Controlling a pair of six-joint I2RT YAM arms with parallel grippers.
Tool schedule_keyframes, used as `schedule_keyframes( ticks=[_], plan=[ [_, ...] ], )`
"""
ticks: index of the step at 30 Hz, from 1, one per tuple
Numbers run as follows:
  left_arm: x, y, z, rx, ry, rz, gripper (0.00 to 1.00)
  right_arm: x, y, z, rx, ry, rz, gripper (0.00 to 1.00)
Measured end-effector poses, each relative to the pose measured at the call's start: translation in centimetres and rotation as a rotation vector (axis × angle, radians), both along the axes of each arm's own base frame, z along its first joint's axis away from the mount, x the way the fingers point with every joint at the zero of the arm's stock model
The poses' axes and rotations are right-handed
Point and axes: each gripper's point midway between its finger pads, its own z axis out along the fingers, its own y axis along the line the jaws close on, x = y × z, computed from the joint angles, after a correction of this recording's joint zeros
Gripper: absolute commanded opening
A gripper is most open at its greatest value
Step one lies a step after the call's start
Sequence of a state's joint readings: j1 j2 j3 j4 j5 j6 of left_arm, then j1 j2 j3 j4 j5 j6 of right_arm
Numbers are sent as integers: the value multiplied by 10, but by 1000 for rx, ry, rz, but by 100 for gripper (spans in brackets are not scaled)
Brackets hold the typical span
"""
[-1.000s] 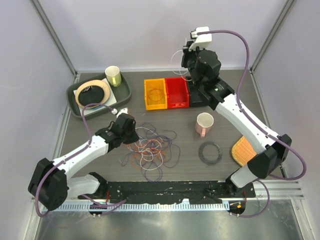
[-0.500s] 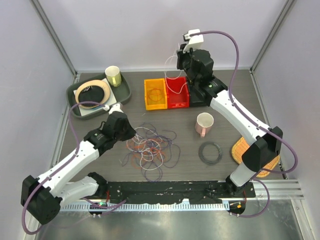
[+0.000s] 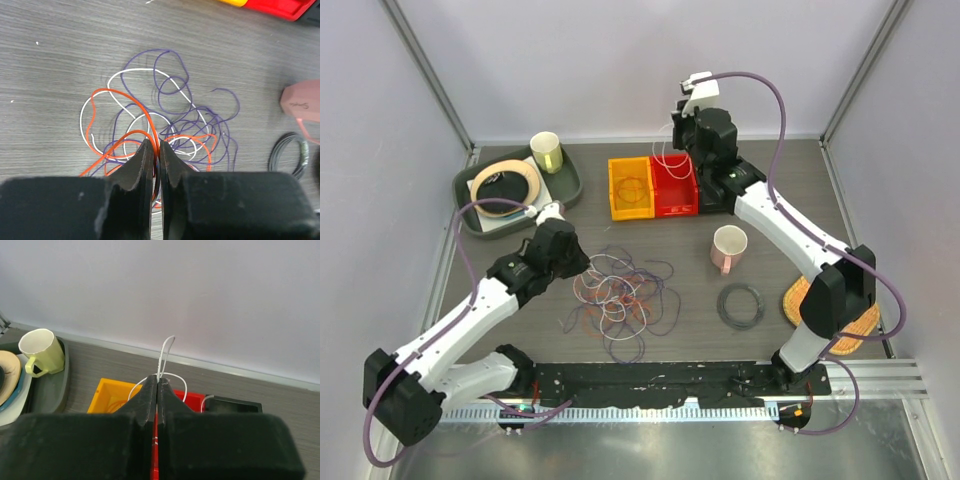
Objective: Untangle the cables
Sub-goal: Place the cable in the bin.
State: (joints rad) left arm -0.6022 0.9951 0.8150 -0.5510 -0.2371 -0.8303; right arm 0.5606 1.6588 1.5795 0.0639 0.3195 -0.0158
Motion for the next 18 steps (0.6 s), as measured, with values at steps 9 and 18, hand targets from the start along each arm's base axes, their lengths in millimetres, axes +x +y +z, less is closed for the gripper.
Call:
schedule_keyframes(
  ticks=[9,18],
  plan=[
    [1,-9,-34,42,106,-33,41,18,-15,-54,2,83,-49,1],
    [0,-13,-45,60,138,-68,98,44,-19,-125,34,224,-78,1]
  ],
)
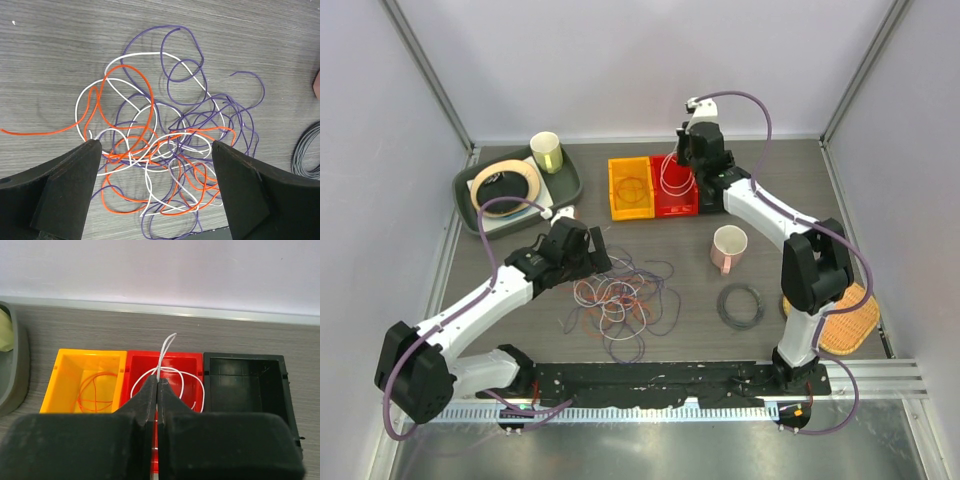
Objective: Untangle the cables
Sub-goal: Place the cable in the bin, then untie the cable.
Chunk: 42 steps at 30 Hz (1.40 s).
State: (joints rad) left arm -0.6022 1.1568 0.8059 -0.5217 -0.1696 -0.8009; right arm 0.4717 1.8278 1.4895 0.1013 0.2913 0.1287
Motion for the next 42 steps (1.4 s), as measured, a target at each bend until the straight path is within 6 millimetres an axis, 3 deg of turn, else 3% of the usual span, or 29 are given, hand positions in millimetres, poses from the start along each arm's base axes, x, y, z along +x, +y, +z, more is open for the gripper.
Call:
schedule_keyframes(
  ticks=[9,14,16,17,21,26,28,32,37,40,42],
  plan=[
    [0,0,0,2,-2,0,100,9,-11,-33,-37,47,-90,1],
    [0,1,0,5,-2,2,100,12,-13,-67,-59,113,-115,3],
    [0,1,0,5,-3,3,100,12,-12,-83,-69,148,-117,18],
    [0,1,0,6,-3,4,100,12,-11,-90,-74,165,-116,34],
    [1,3,-1,12,-3,8,100,12,-4,-105,-121,201,-95,59],
    [0,5,-1,20,-2,14,100,6,19,-85,-167,175,-37,89],
    [0,7,-2,28,0,20,100,-3,28,-71,-175,156,-10,91],
    [-1,11,-4,46,8,36,100,-44,39,-30,-158,106,88,92],
    [-4,17,-9,58,9,55,100,-138,41,21,11,-2,272,92],
    [-5,23,-17,74,7,83,91,-201,41,23,151,-49,401,91],
    [-3,24,-19,74,1,89,77,-233,45,11,217,-43,480,90]
  ],
)
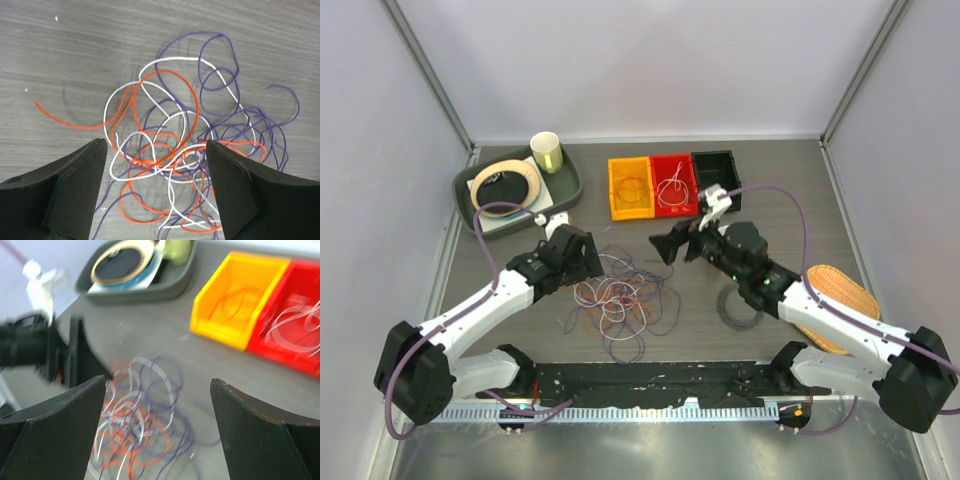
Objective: Untangle the cables
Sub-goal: Untie the cable.
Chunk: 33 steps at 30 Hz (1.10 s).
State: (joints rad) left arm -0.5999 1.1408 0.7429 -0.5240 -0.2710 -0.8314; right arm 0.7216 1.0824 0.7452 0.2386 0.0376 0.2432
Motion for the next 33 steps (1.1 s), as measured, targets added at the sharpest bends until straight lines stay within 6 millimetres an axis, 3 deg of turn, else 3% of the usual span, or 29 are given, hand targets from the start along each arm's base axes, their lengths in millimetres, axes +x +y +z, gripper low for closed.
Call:
schedule_keyframes(
  ticks=[1,2,4,5,6,8,10,15,17,20,23,26,30,33],
  plan=[
    [2,0,-1,0,-6,3,67,-13,2,-11,14,24,36,90],
    [6,-1,-1,1,-16,6,45,-24,4,-25,21,57,67,90],
    [13,-3,-4,3,-25,22,27,-39,4,-48,17,114,96,90],
    [15,-2,-8,15,-16,23,10,-43,2,-57,12,140,97,90],
    [16,-2,-12,26,-3,23,2,-46,-1,-62,8,156,93,90],
    [18,-3,-18,37,18,20,0,-51,-8,-67,5,175,78,90],
    [19,-4,-17,38,20,18,0,-54,-14,-59,27,161,63,90],
    [23,-7,10,-7,-44,12,0,-62,-17,-46,61,129,86,91],
    [24,-10,40,-51,-110,-2,0,-69,-11,-48,60,138,133,91],
    [30,-18,111,-170,-268,-21,0,-77,0,-54,57,158,212,91],
    [26,-25,207,-334,-472,-59,0,-85,12,-59,54,173,286,91],
    [10,-27,281,-471,-626,-110,0,-94,25,-61,37,183,353,91],
    [-10,-32,337,-578,-721,-187,0,-104,51,-46,17,137,447,91],
    [-17,-37,350,-619,-729,-228,0,-109,69,-26,12,54,510,91]
  ],
)
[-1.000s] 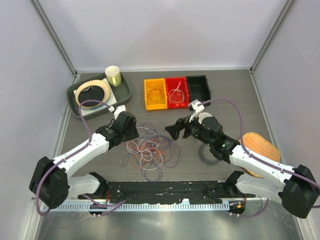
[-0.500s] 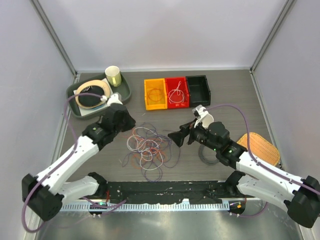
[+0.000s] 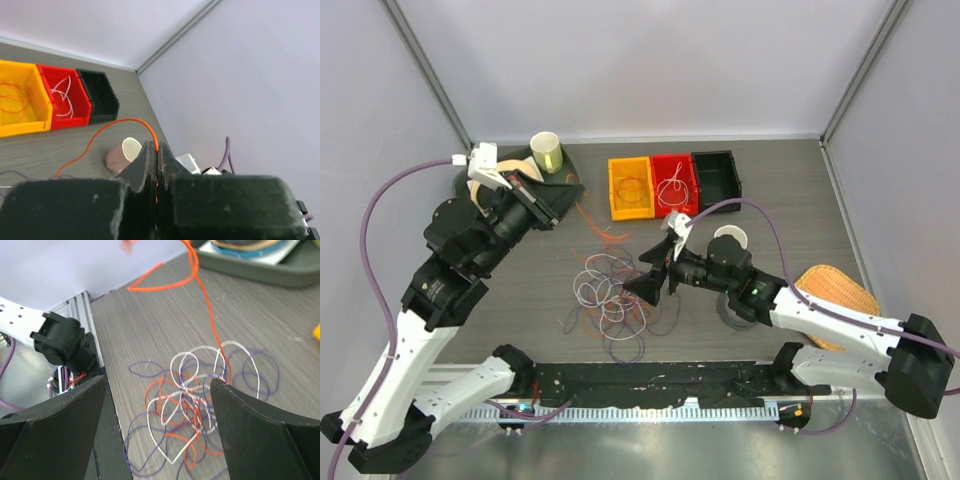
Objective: Untangle the cables
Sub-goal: Untie the cable.
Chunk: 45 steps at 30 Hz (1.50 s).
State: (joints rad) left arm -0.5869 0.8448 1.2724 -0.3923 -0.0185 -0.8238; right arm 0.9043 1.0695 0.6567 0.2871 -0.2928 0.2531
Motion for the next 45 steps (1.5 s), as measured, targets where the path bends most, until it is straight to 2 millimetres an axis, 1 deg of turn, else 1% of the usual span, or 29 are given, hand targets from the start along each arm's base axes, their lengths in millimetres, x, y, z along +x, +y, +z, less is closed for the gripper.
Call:
schedule_keyframes(
  ticks=[4,6,8,10,13,14,15,17,18,19,20,22,23,24,25,26,29,31,32,34,35,38,40,41,42,44,45],
  plan=[
    [0,-10,-3,1,22,-48,0,-2,13,19,27,-130,55,91],
    [-1,-15,-2,-2,29,-72,0,0,19,22,35,-189,70,91],
    [1,-22,-4,-6,49,-96,0,6,25,19,32,-230,77,91],
    [1,-25,-5,-7,57,-111,0,15,35,9,17,-273,80,91],
    [-3,-25,-1,-16,53,-121,0,30,50,-24,-51,-271,79,90],
    [-4,-24,1,-20,50,-121,0,35,52,-34,-72,-264,74,89],
    [-5,-23,3,-23,47,-120,0,39,55,-46,-94,-258,65,86],
    [-8,-20,7,-29,39,-111,0,48,58,-63,-122,-248,43,76],
    [-9,-18,9,-32,33,-108,0,51,59,-71,-133,-241,31,62],
    [-11,-15,12,-36,27,-101,0,54,61,-76,-137,-236,23,55],
    [-14,-12,13,-40,21,-94,0,56,62,-80,-139,-234,17,53],
    [-18,-6,18,-49,7,-78,0,58,63,-83,-137,-222,8,53],
    [-20,-3,20,-54,0,-70,0,59,64,-82,-131,-219,6,47],
    [-22,0,22,-58,-6,-66,0,60,65,-80,-126,-219,3,22],
    [-25,3,25,-64,-15,-60,0,61,67,-75,-113,-224,-1,9],
    [-26,6,27,-68,-21,-50,0,63,69,-68,-100,-237,-3,1],
    [-27,19,27,-68,-26,6,0,70,73,-50,-62,-246,-33,1],
    [-28,30,27,-69,-29,56,0,72,69,-35,-37,-253,-63,1],
    [-29,35,27,-72,-34,77,0,72,66,-23,-20,-263,-79,1],
    [-29,43,24,-76,-34,113,0,70,58,2,16,-287,-105,9],
    [-28,45,21,-75,-32,127,0,69,52,18,37,-301,-117,10],
    [-21,46,9,-53,-6,155,0,61,38,65,102,-338,-140,32],
    [-15,43,2,-35,13,159,0,52,28,90,143,-357,-143,35],
    [-11,41,-2,-25,21,159,0,48,23,99,157,-363,-141,40],
    [-8,39,-5,-15,29,159,0,43,20,104,167,-371,-129,52],
    [-2,34,-11,11,42,153,0,31,16,114,192,-383,-93,63],
    [1,30,-15,24,49,146,0,26,15,116,198,-390,-68,73]
  ],
)
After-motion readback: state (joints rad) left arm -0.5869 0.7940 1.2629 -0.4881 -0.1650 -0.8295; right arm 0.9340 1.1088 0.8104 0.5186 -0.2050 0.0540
